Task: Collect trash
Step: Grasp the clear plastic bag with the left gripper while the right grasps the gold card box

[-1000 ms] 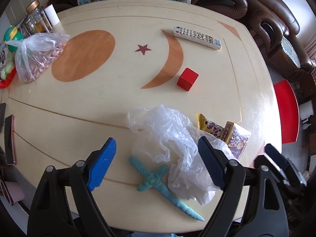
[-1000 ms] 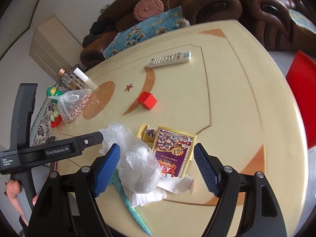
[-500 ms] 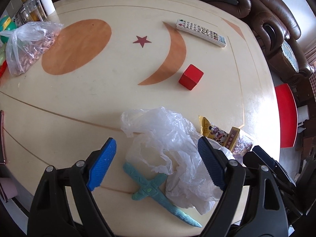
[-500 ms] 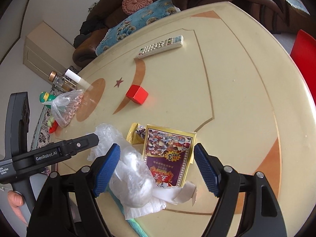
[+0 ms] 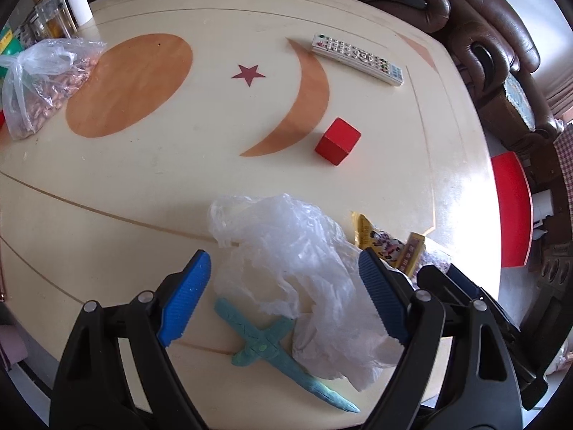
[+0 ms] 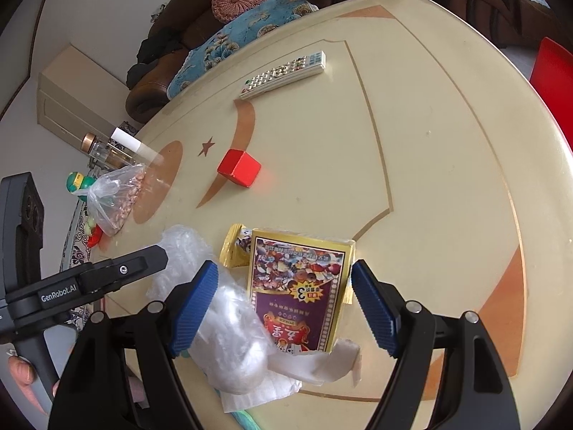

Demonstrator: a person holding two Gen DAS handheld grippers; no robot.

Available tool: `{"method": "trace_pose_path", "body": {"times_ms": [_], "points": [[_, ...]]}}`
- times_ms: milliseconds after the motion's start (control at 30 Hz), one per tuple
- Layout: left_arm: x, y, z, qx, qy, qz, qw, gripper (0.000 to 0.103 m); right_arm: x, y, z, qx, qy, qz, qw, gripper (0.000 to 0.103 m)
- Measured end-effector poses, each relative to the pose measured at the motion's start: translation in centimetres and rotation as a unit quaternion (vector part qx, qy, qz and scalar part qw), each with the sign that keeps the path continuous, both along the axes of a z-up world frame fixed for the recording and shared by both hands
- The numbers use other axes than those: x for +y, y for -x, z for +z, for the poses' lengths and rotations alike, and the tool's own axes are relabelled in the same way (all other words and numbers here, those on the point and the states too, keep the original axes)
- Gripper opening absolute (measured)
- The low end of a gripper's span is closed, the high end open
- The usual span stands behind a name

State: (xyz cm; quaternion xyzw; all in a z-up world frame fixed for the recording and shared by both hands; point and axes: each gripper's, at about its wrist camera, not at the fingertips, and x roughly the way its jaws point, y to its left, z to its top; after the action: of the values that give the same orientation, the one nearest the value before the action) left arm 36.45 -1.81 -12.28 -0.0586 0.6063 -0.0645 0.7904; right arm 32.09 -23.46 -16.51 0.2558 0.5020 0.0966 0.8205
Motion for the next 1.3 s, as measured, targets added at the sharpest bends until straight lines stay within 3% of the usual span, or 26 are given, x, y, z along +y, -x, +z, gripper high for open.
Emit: {"method": "trace_pose_path", "body": {"times_ms": [267, 333, 400, 600, 700, 867, 1100, 1200, 1300], "points": [[0.4, -0.8, -2.0, 0.029, 0.012, 0.012, 0.9994, 0.081, 0.5, -0.2, -0.4, 0.004, 0.009, -0.003, 1.000, 0.074], [0.4, -0.9, -2.1, 0.030, 0.016, 0.013, 0.9993, 0.075, 0.5, -0.2, -0.5, 0.004, 0.011, -0.003, 1.000, 0.070], [0.4, -1.0, -2.1, 0.031, 0.018, 0.011, 0.9993, 0.068, 0.6, -0.3, -0.5, 0.005, 0.016, 0.001, 1.000, 0.059], [0.0, -1.1, -2.1, 0.034, 0.023, 0.006, 0.9991, 0.050, 0.8, -0.4, -0.3, 0.001, 0.032, 0.006, 0.999, 0.048], [0.2, -0.9, -1.7, 0.029, 0.025, 0.004, 0.9993, 0.045, 0.6, -0.1, 0.0, -0.007, 0.030, 0.003, 1.000, 0.034], [1.0, -0.6, -0.8, 0.017, 0.029, 0.009, 0.9994, 0.042, 0.6, 0.3, 0.5, -0.015, 0.030, 0.011, 0.999, 0.032], [1.2, -0.5, -1.0, 0.014, 0.027, 0.007, 0.9995, 0.040, 1.8, 0.2, 0.2, -0.009, -0.026, 0.049, 0.998, 0.032], [1.4, -0.4, -1.4, 0.020, 0.027, 0.007, 0.9994, 0.036, 2.6, 0.1, 0.0, -0.006, -0.026, 0.059, 0.998, 0.032], [1.5, -0.4, -1.5, 0.021, 0.028, 0.007, 0.9994, 0.025, 3.2, 0.0, -0.2, -0.006, -0.023, 0.058, 0.998, 0.029]]}}
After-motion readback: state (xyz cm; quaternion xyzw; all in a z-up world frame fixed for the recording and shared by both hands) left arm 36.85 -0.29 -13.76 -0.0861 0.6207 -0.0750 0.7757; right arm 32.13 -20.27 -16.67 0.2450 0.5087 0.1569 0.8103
